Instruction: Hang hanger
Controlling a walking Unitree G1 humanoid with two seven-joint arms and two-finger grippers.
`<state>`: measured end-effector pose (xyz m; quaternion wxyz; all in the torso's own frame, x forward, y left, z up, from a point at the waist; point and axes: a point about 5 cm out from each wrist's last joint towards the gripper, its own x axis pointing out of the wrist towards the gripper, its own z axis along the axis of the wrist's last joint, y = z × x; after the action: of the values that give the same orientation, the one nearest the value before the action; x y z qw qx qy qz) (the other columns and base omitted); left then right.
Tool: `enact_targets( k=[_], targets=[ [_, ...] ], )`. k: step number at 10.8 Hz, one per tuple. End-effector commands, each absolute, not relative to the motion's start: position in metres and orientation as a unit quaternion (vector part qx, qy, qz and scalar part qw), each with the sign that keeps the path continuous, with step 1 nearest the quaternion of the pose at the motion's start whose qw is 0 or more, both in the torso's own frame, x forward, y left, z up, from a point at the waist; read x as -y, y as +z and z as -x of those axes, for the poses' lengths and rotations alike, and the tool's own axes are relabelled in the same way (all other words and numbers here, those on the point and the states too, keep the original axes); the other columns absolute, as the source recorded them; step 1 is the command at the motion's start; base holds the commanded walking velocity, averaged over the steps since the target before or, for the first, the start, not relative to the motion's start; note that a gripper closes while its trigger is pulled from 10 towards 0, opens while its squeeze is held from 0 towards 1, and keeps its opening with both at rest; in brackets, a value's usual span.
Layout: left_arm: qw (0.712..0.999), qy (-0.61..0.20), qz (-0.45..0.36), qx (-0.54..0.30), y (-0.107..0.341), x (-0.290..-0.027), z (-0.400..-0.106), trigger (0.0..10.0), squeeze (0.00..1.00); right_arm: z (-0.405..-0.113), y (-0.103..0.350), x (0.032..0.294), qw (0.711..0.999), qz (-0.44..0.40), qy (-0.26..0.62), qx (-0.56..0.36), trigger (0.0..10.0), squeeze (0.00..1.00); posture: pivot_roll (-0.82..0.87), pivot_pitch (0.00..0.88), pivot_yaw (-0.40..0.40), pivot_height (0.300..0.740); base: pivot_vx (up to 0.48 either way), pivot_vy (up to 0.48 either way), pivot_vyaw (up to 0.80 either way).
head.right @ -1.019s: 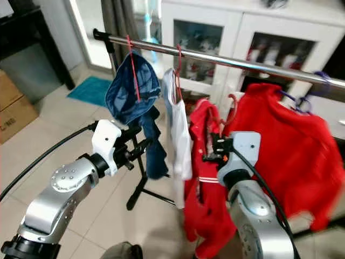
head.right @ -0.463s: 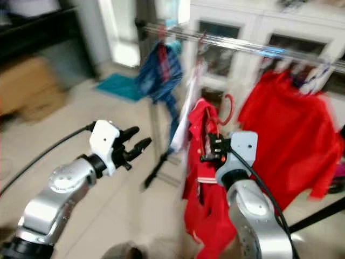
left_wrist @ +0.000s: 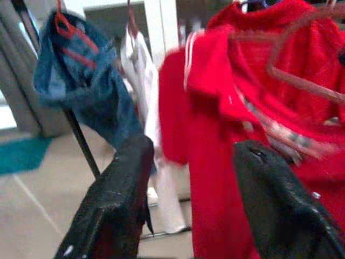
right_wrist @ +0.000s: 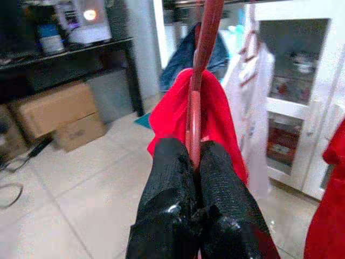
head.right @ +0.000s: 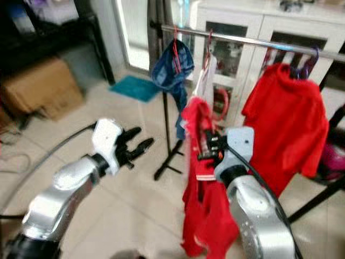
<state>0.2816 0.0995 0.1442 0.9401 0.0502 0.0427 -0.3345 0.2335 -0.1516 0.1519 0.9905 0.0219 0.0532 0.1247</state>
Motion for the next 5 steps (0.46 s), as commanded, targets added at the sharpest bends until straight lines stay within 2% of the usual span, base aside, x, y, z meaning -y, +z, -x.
enact_targets(
  k=[1,2,3,4,5],
  targets=[
    [0.946,-0.315,-0.066,-0.041,0.144,-0.103,-0.289,10.0,1.0,-0.235,0.17,0.141,0.985,-0.028,0.167,-0.008,0.0,0.0,0.01,0.0,0.053,0.74,0.0,0.0,0.0],
    [0.951,-0.298,-0.07,-0.03,0.15,-0.1,-0.303,10.0,1.0,-0.234,0.175,0.134,0.978,-0.03,0.206,0.001,0.0,0.0,0.01,0.0,0.053,0.74,0.0,0.0,0.0],
    [0.952,-0.296,-0.07,-0.023,0.154,-0.097,-0.311,10.0,0.62,-0.234,0.178,0.131,0.974,-0.028,0.223,0.005,0.0,0.0,0.01,0.0,0.049,0.74,0.0,0.0,0.0],
    [0.95,-0.306,-0.067,-0.019,0.156,-0.093,-0.317,10.0,0.08,-0.233,0.179,0.129,0.973,-0.03,0.231,0.008,0.0,0.0,0.0,0.0,0.051,0.74,0.0,0.0,0.0],
    [0.947,-0.313,-0.075,-0.019,0.157,-0.089,-0.326,10.0,0.0,-0.232,0.182,0.126,0.968,-0.033,0.248,0.015,0.0,0.0,0.0,0.0,0.055,0.74,0.0,0.0,0.0]
  ],
)
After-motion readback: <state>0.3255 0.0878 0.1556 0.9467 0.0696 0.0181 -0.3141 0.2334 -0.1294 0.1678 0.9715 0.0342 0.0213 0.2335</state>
